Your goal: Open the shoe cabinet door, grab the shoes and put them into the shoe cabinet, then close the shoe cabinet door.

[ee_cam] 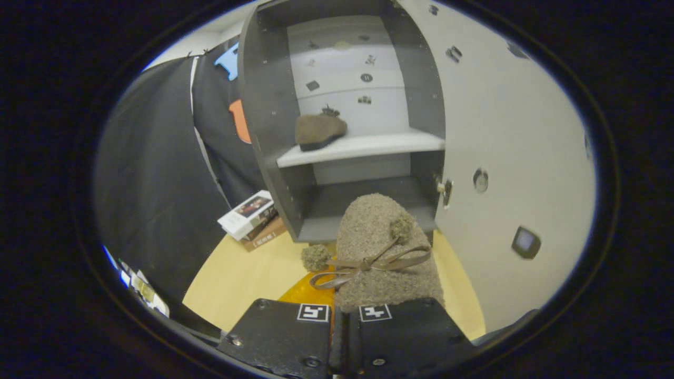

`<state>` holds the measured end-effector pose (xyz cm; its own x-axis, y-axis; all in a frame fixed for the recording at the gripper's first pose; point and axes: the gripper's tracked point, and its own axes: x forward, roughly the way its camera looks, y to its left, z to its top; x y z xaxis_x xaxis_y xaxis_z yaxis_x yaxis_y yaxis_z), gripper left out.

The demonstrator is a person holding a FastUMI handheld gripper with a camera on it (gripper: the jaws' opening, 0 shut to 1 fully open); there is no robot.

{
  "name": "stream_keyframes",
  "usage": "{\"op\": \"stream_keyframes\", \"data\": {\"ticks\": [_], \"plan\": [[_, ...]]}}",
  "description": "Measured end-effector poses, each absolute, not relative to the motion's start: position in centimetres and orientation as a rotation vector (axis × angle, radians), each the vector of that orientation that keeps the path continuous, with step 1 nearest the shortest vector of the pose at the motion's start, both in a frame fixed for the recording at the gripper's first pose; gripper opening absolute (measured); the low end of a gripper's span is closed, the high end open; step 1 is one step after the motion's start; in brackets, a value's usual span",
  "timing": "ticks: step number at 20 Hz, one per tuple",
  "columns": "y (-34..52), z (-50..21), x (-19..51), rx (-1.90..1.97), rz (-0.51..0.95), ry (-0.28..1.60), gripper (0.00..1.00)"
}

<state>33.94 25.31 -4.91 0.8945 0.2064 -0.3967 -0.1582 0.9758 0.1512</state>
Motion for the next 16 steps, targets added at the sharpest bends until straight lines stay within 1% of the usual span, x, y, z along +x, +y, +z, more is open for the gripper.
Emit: {"op": "stream_keyframes", "data": {"ticks": [4, 9, 13, 16], "plan": [[24.6, 1.3, 36.8, 0.072, 0.168, 0.299, 0.08], [24.0, 8.0, 42.6, 0.065, 0.155, 0.203, 0.08], [24.4, 10.5, 48.2, 0.047, 0.153, 0.164, 0.08], [23.6, 11.2, 53.3, 0.049, 0.120, 0.165, 0.08]]}}
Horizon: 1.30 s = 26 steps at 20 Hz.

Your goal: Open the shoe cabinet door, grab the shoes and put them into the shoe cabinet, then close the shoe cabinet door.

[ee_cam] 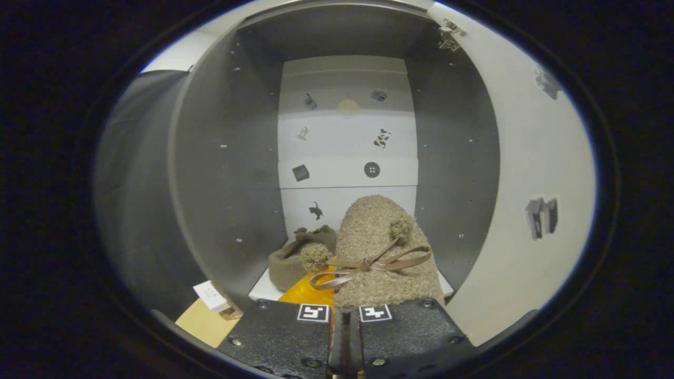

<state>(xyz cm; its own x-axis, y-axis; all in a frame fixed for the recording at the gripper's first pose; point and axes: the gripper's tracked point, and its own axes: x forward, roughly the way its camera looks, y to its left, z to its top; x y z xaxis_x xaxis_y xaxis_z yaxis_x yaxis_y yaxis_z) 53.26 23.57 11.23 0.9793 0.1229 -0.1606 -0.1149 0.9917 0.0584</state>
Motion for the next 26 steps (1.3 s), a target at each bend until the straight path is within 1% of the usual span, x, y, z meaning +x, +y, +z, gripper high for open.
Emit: {"op": "stream_keyframes", "data": {"ticks": [4, 8, 12, 14, 16, 19, 23, 26], "plan": [[23.5, 10.1, 59.5, 0.060, 0.105, 0.220, 0.08], [23.1, 8.2, 63.9, 0.010, 0.080, 0.278, 0.08], [23.1, 6.3, 66.6, -0.004, 0.061, 0.363, 0.08], [23.6, 5.2, 67.5, 0.006, 0.076, 0.426, 0.08], [23.3, 4.0, 68.3, 0.026, 0.060, 0.489, 0.10], [22.5, 3.5, 69.5, 0.081, 0.031, 0.521, 0.15], [22.8, 3.3, 69.5, 0.071, 0.050, 0.561, 0.22], [23.4, 3.6, 68.7, 0.110, 0.078, 0.555, 0.43]]}}
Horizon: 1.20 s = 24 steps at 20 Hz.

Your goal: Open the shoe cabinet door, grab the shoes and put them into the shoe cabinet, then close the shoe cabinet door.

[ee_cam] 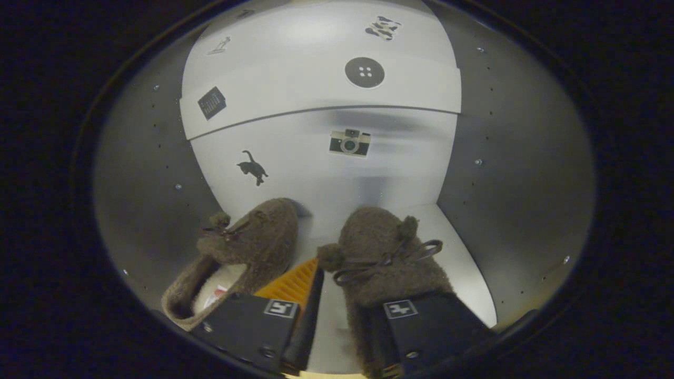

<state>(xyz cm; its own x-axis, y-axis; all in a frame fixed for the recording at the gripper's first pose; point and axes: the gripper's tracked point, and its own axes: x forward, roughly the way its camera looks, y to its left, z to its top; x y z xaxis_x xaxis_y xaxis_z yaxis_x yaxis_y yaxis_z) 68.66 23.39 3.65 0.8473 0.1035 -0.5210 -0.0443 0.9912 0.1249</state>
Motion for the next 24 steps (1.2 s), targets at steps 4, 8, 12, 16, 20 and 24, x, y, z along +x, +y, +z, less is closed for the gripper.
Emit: {"op": "stream_keyframes", "data": {"ticks": [4, 8, 12, 16, 20, 24], "plan": [[23.4, 5.6, 66.5, 0.077, 0.076, 0.487, 0.64], [23.4, 6.8, 62.6, 0.061, 0.075, 0.413, 0.64], [23.8, 9.6, 56.1, 0.063, 0.089, 0.279, 0.64], [25.1, 11.6, 48.0, 0.065, 0.139, 0.199, 0.72], [24.6, 12.9, 39.7, 0.051, 0.146, 0.139, 1.00], [22.6, 13.5, 30.6, 0.046, 0.160, 0.098, 1.00]]}}
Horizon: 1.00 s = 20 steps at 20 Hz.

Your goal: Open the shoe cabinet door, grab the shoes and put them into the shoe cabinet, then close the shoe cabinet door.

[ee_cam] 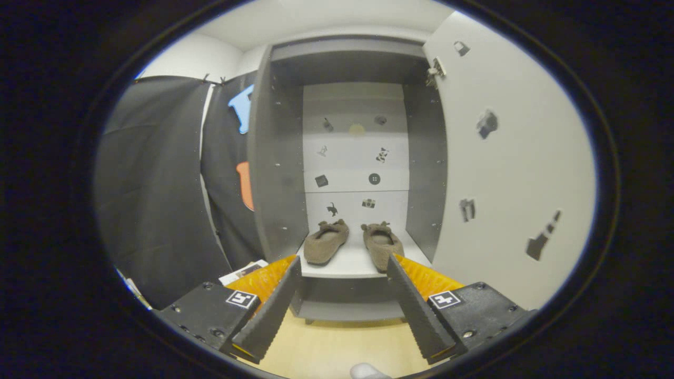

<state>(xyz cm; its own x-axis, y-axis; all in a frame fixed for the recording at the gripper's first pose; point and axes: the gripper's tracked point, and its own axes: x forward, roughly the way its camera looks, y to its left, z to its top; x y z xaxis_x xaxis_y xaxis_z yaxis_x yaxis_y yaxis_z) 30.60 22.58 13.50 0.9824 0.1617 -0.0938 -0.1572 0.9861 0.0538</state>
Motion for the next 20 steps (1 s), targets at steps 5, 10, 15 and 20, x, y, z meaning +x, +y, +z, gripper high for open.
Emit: {"op": "stream_keyframes", "data": {"ticks": [5, 10, 15, 20], "plan": [[17.7, 13.6, 20.4, 0.043, 0.142, 0.072, 1.00], [10.6, 12.9, 12.4, 0.035, 0.108, 0.049, 1.00], [1.5, 11.9, 9.4, 0.051, 0.028, 0.046, 1.00], [-6.7, 12.0, 11.9, 0.082, -0.001, 0.062, 1.00]]}}
